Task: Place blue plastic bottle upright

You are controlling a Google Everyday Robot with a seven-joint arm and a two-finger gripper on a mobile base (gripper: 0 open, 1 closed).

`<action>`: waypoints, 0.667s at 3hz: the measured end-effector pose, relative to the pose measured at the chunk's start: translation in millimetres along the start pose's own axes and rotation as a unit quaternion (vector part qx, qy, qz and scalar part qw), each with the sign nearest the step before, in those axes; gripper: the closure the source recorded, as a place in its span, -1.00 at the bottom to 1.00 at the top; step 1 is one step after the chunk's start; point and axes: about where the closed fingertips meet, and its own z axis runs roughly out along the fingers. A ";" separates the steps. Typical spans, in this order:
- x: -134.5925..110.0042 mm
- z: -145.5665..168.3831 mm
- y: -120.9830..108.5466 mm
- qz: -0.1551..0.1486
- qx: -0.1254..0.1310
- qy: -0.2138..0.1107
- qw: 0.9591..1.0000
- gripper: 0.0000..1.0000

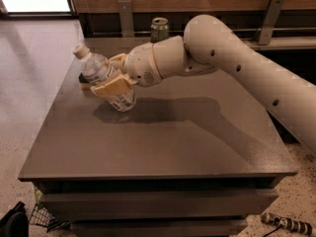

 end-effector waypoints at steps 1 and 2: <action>-2.6 -8.4 -3.5 0.020 0.015 -0.050 0.998 1.00; -5.5 -23.0 -13.6 0.049 0.038 -0.106 0.992 1.00</action>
Offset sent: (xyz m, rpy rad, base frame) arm 0.0233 -0.0378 0.0224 0.3212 0.0946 -0.1238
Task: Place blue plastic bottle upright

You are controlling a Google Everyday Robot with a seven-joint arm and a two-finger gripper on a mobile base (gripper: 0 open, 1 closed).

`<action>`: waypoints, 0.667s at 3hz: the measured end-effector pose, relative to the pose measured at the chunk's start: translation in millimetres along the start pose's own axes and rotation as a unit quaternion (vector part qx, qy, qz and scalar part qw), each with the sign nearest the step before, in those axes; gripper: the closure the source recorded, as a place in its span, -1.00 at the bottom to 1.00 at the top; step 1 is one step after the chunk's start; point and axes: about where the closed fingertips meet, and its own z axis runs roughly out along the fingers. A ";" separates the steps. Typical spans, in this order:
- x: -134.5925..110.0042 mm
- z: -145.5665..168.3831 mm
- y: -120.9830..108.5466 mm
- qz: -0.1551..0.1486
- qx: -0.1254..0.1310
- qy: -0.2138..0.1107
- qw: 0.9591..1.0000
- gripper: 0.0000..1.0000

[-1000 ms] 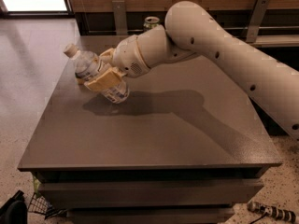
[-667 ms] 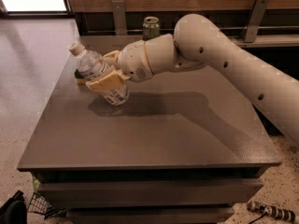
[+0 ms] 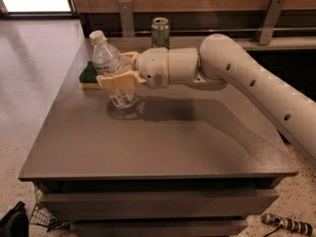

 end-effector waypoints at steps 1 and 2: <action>4.0 -7.3 -2.7 0.023 0.020 -0.029 0.999 1.00; 6.8 -11.9 0.5 0.048 0.049 -0.045 0.997 1.00</action>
Offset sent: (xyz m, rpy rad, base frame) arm -0.0039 -0.0208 -0.0101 0.1264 0.1143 -0.1771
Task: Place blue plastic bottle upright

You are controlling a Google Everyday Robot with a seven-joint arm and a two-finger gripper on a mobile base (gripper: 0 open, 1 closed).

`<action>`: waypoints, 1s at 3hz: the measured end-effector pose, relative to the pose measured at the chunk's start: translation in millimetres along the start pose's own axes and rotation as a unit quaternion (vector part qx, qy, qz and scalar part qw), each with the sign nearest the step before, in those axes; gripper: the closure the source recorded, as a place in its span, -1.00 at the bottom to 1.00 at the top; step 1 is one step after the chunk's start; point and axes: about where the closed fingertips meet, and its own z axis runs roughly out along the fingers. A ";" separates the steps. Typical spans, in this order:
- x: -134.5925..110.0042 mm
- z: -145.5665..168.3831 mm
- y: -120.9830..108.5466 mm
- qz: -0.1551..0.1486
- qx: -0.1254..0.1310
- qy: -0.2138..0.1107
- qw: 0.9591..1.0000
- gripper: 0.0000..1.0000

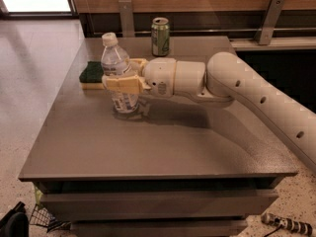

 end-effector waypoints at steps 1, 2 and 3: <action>2.4 -0.2 2.5 0.007 0.014 -0.007 1.000 1.00; 13.3 2.1 5.6 0.008 0.023 -0.014 1.000 1.00; 14.7 3.0 6.5 0.008 0.024 -0.015 1.000 0.62</action>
Offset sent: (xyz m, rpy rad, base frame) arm -0.0068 0.0012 -0.0286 0.0441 0.0106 -0.0753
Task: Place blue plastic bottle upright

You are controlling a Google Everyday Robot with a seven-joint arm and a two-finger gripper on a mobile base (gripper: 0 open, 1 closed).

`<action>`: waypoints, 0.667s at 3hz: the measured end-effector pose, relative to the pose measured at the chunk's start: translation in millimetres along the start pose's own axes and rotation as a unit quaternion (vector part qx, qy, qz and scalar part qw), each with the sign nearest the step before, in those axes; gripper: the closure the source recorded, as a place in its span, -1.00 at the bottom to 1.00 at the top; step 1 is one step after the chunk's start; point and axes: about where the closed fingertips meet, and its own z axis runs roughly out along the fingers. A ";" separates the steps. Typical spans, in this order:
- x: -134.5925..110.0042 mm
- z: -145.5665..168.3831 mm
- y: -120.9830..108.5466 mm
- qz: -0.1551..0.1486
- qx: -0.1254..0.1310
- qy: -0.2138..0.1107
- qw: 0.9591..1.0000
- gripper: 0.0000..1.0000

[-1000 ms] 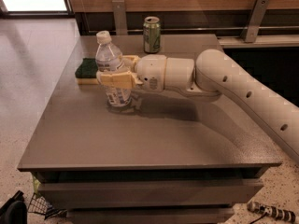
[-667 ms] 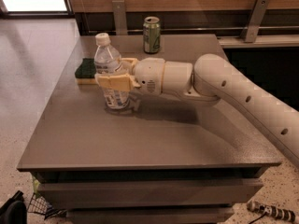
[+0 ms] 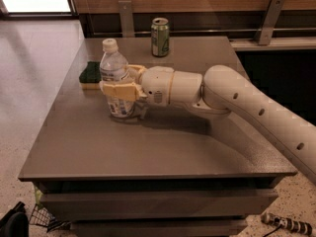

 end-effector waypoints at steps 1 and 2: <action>-0.5 0.1 0.1 0.000 0.000 0.000 1.000 0.00; -0.5 0.1 0.1 0.000 0.000 0.000 1.000 -0.46</action>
Offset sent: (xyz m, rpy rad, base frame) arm 0.0000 0.0000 0.0004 0.0000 0.0000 0.0000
